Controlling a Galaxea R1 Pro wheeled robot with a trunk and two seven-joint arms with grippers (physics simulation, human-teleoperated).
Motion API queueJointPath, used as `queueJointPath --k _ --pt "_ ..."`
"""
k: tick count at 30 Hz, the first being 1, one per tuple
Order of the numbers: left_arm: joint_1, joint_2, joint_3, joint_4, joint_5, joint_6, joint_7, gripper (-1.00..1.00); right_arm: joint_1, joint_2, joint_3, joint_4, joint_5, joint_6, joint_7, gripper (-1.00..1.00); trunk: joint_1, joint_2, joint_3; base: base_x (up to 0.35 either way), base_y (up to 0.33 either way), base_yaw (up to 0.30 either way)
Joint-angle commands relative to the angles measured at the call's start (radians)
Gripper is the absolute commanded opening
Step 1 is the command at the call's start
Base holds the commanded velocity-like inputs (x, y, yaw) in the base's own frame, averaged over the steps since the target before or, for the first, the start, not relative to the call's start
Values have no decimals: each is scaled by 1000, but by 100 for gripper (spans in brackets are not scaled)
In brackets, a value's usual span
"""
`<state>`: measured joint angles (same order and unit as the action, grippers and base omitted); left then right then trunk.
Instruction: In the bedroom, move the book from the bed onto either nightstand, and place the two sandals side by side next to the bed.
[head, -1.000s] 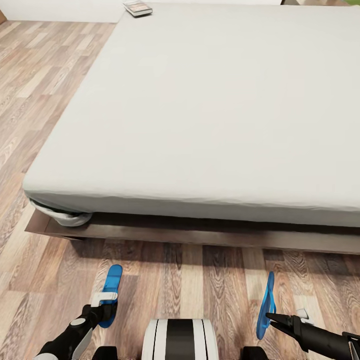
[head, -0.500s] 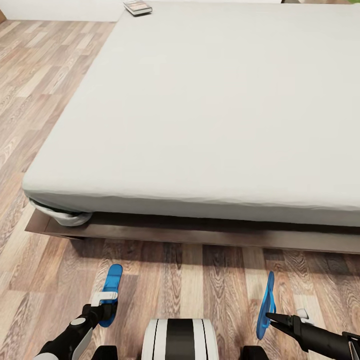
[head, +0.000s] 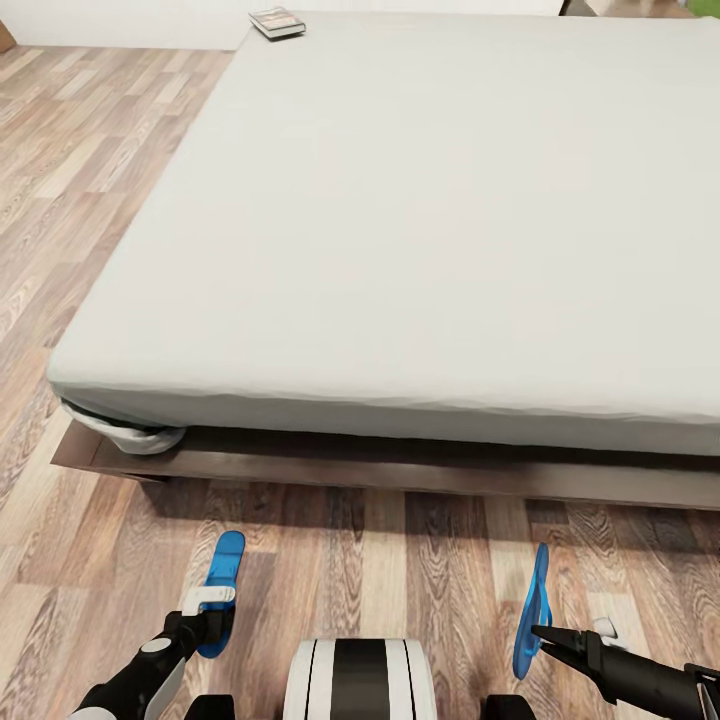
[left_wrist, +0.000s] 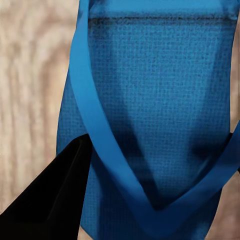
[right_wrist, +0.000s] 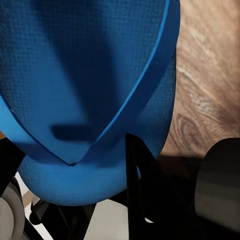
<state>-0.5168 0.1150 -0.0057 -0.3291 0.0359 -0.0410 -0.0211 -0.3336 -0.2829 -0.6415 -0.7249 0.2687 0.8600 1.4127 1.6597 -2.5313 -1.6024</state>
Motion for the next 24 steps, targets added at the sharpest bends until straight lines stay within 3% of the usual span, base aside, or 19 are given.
queueJointPath --k 1,4,24 --pt "1 -3 -2 13 3 -3 5 -100 -1 1 -4 -1 10 10 9 -100 0 0 3 0 0 0" --pt "1 -3 -3 13 2 -3 5 -100 -1 1 -4 -1 10 10 9 -100 -1 1 15 0 0 0" --pt "1 -3 -2 13 2 -3 4 -100 -1 1 -4 -1 10 10 8 -100 -2 1 23 0 0 0"
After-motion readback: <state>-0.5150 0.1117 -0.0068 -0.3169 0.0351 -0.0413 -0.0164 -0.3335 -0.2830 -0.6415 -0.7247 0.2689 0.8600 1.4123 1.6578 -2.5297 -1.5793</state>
